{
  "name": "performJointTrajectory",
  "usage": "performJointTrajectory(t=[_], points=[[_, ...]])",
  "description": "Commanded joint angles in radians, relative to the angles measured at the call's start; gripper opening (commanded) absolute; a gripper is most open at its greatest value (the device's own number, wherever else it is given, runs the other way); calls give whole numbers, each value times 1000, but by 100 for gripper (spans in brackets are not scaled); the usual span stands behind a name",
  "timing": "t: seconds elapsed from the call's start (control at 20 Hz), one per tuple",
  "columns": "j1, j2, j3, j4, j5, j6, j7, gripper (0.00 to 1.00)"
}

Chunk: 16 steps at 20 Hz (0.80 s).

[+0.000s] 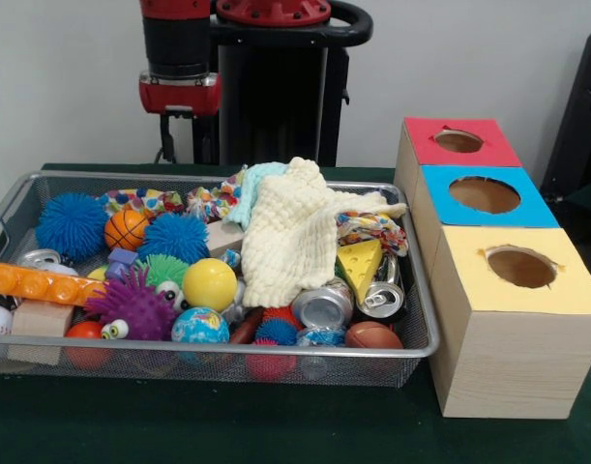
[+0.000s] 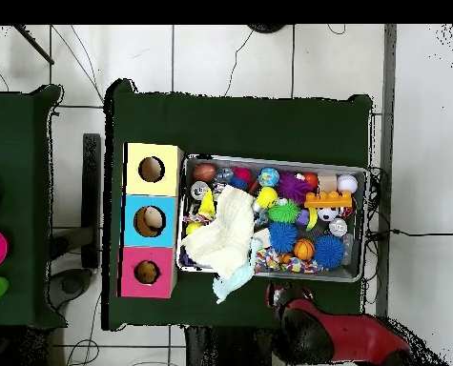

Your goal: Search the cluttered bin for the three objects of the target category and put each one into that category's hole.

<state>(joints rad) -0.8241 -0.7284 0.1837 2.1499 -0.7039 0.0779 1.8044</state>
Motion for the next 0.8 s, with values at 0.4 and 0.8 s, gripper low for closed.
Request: performJointTrajectory(t=[0.4,0.8], points=[[49,-75,70,-7,151,110,96,100],[52,-181,106,-8,248,254,25,100]])
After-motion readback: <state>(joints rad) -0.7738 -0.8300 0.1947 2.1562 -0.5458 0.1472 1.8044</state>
